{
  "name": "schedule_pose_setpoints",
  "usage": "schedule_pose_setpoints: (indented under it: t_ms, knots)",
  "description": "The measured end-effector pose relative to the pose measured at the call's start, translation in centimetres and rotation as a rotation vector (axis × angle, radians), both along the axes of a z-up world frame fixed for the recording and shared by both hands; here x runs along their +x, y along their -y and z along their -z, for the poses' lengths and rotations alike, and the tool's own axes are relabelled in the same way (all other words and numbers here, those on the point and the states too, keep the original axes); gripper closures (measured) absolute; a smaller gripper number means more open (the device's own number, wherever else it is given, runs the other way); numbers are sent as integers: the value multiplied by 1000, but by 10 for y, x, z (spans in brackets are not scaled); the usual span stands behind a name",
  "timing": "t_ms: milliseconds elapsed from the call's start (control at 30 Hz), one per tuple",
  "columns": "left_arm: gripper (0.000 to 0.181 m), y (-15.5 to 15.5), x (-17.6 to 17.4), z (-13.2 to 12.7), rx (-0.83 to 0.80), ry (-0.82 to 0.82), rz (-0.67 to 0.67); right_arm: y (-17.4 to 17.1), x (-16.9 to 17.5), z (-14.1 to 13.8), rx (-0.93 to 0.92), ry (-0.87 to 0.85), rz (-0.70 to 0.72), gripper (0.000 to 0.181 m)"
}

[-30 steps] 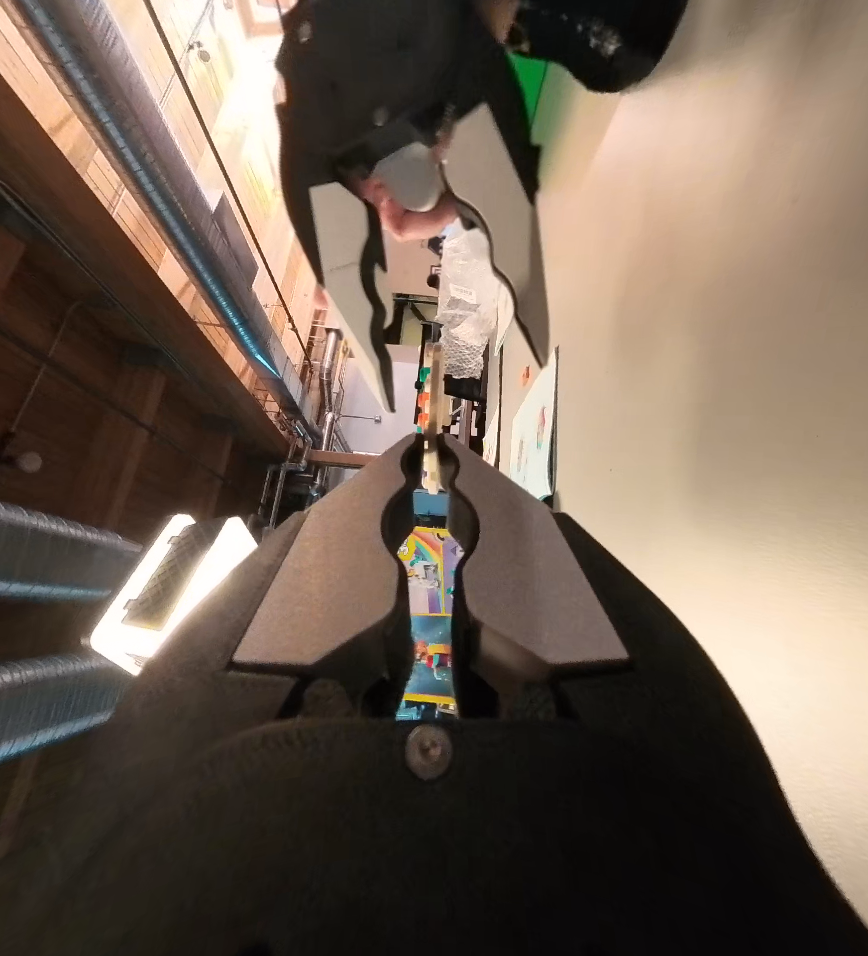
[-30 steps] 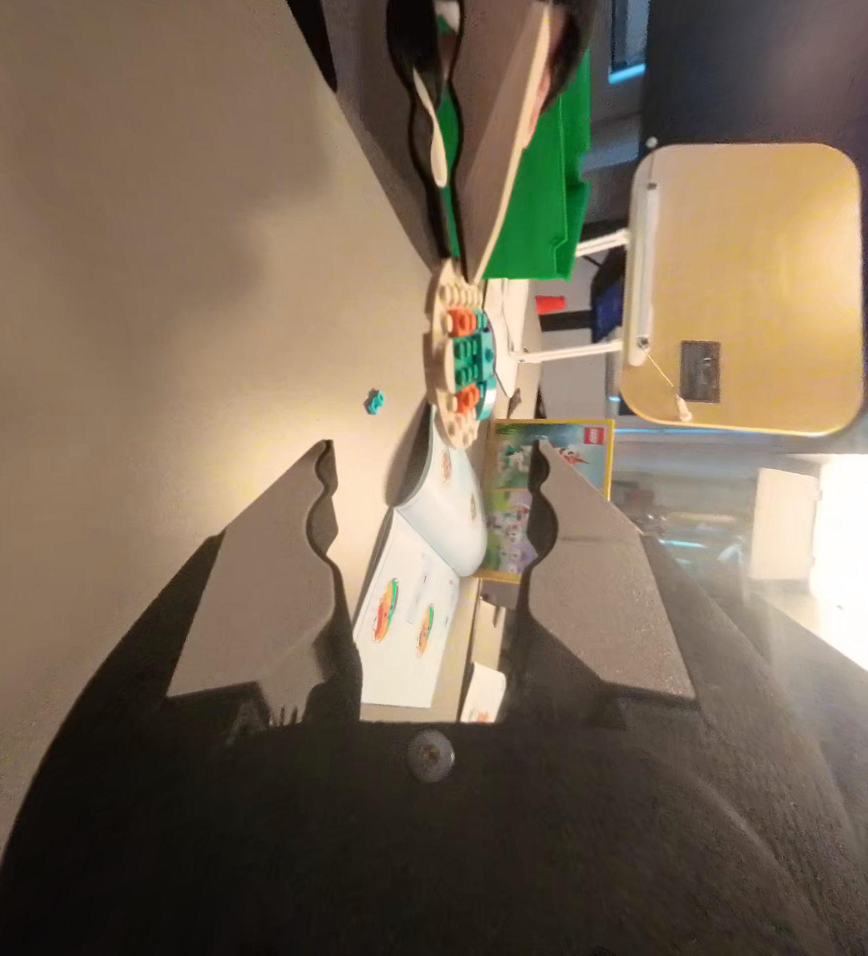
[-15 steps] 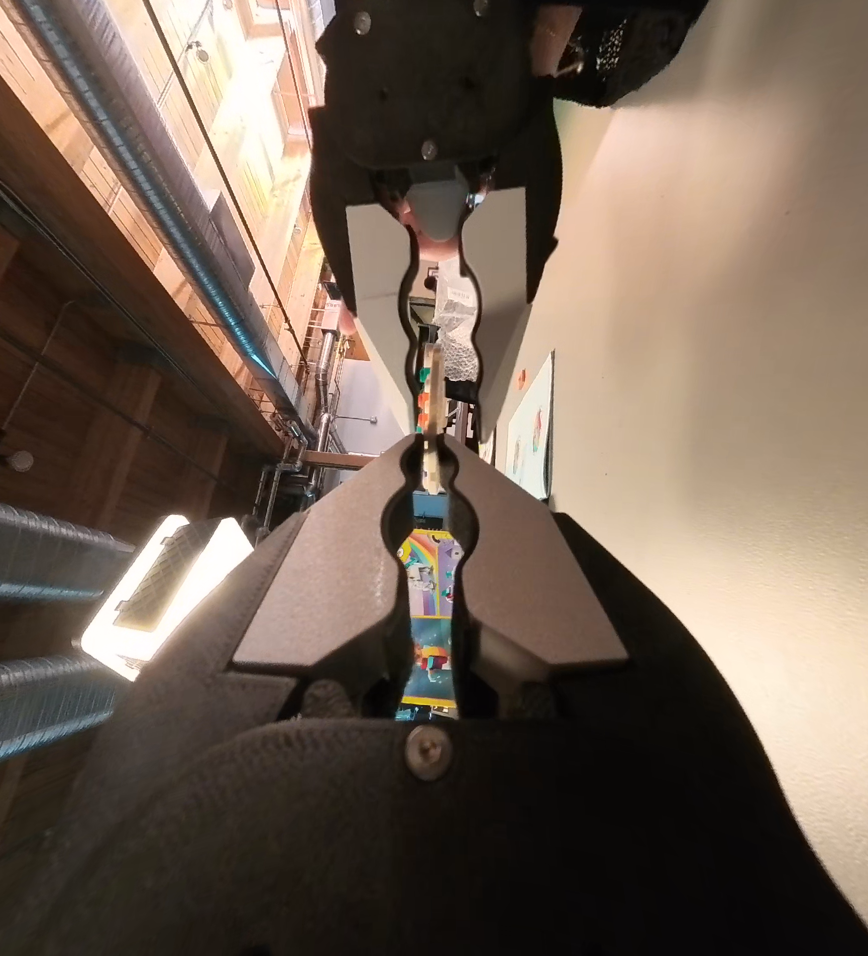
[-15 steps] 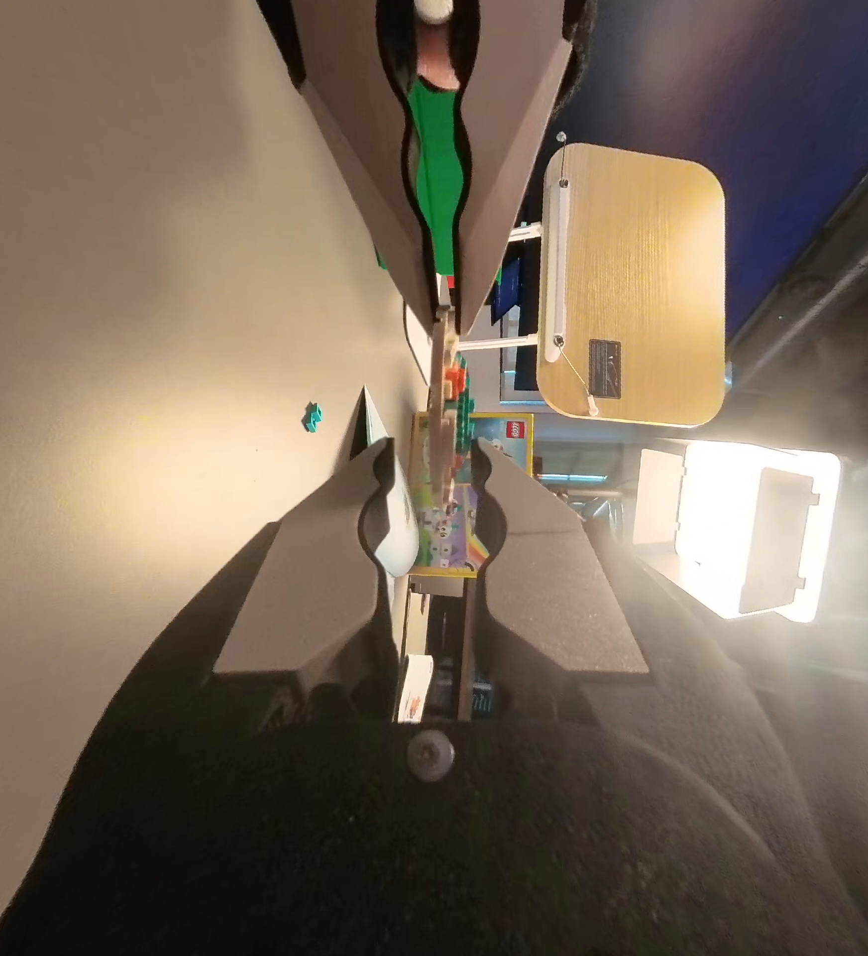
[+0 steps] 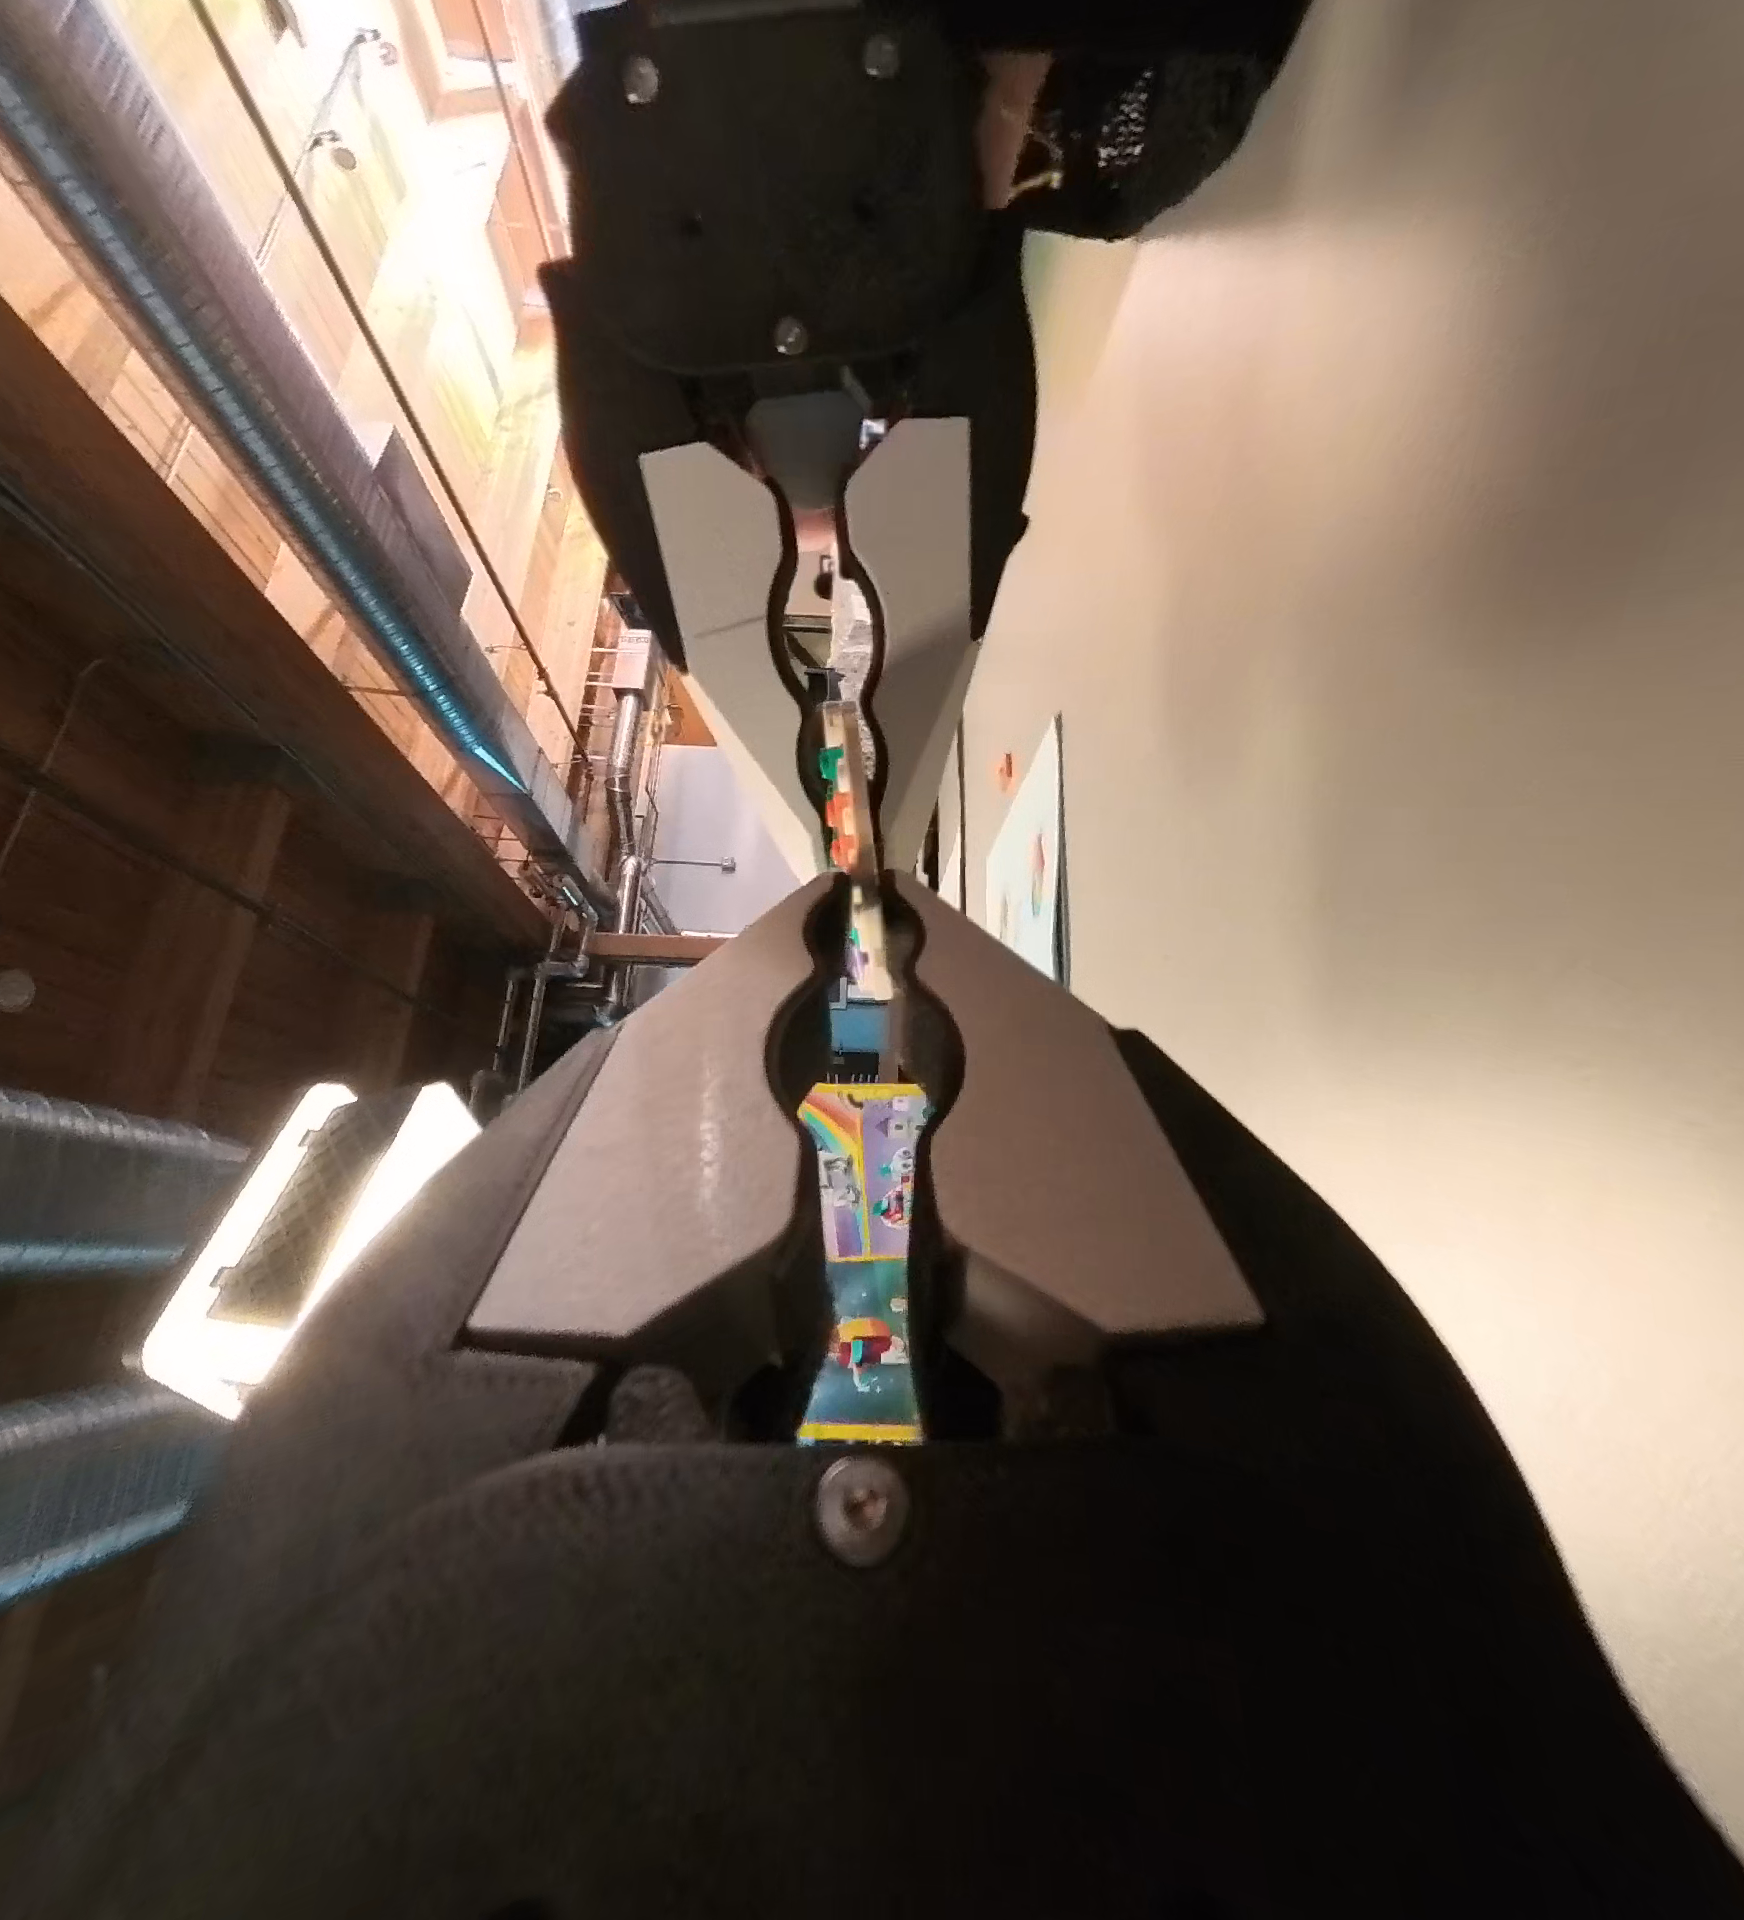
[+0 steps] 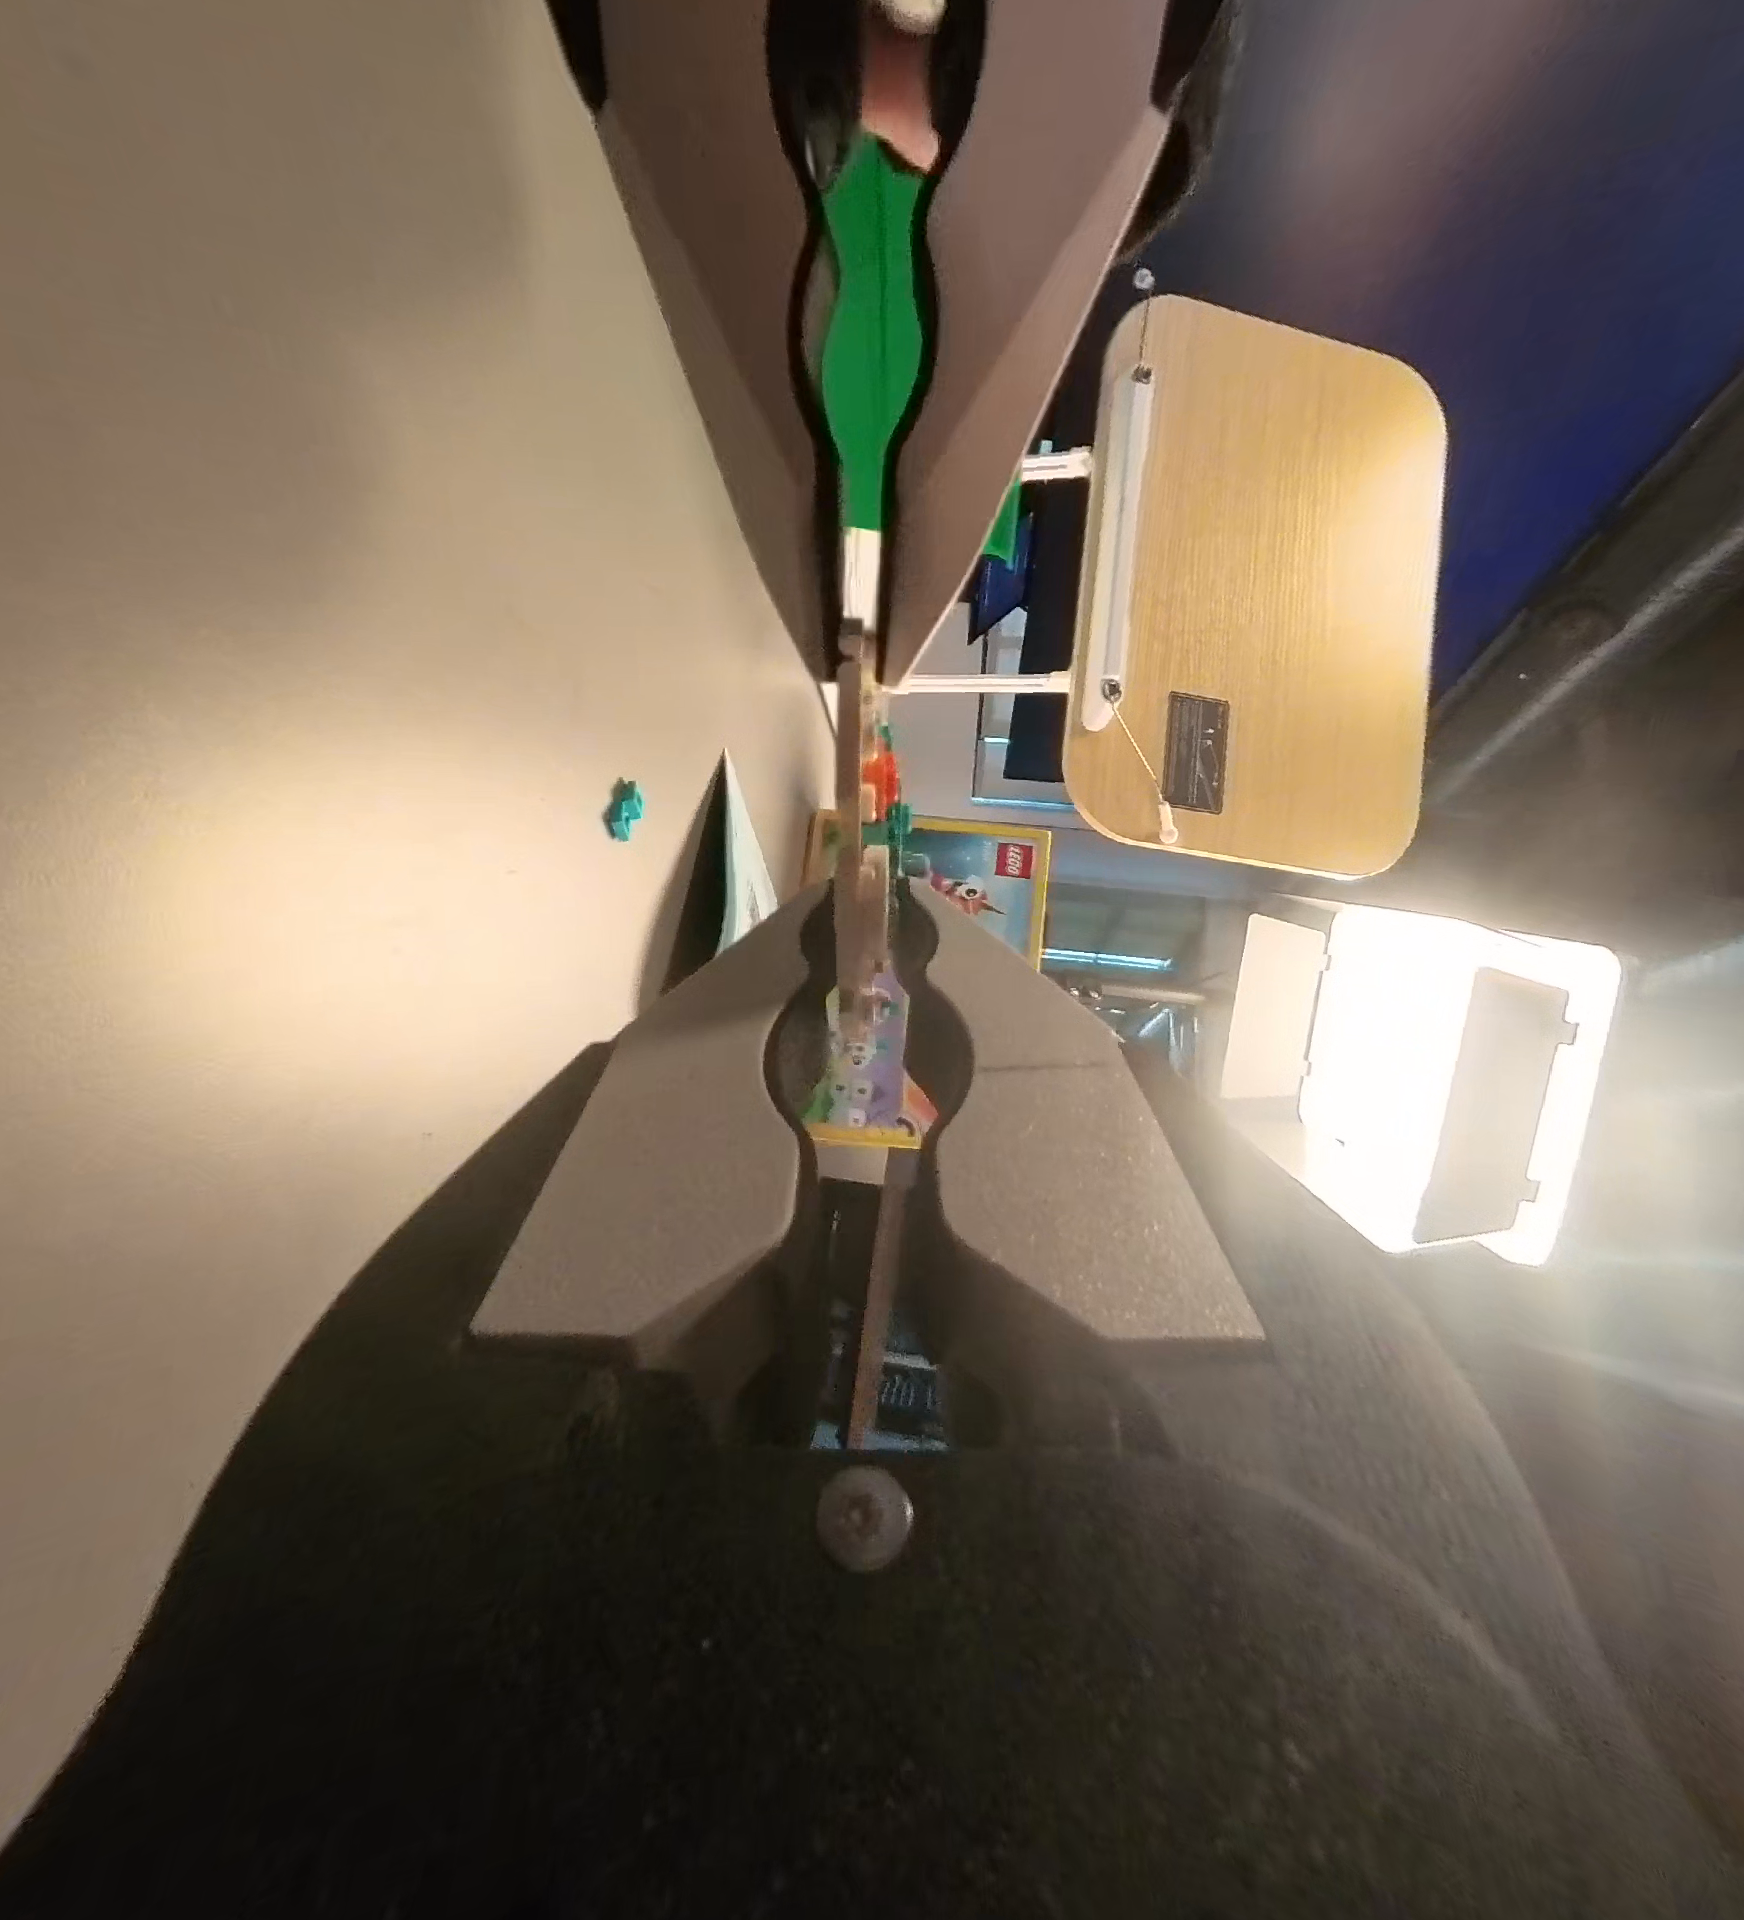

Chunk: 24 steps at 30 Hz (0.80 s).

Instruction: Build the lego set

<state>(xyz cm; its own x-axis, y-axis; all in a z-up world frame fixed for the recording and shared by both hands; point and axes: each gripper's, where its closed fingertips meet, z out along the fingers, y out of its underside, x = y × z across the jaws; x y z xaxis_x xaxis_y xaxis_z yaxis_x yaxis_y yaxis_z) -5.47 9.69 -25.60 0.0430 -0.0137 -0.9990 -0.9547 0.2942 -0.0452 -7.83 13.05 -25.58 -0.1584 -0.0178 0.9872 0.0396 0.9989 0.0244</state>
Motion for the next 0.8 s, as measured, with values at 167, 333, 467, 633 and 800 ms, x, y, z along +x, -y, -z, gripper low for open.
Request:
schedule_pose_setpoints:
  t_ms: [167, 333, 467, 633, 800]
  knots:
    - [177, -1, 0, 4, -16, 4, 3, -2, 0, 2, -15, 23, 9, 175]
    - [155, -2, -2, -4, -47, 163, 16, 0, -2, 1, -237, 48, -33, 174]
    - [136, -4, -6, -3, -188, 359, 44, 12, 4, -10, -537, 102, -189, 174]
    - [173, 6, -5, -22, -125, 434, 132, 26, 10, -14, -604, 144, -302, 174]
    - [159, 7, 0, -18, -122, 400, 139, 26, 10, -15, -639, 149, -325, 174]
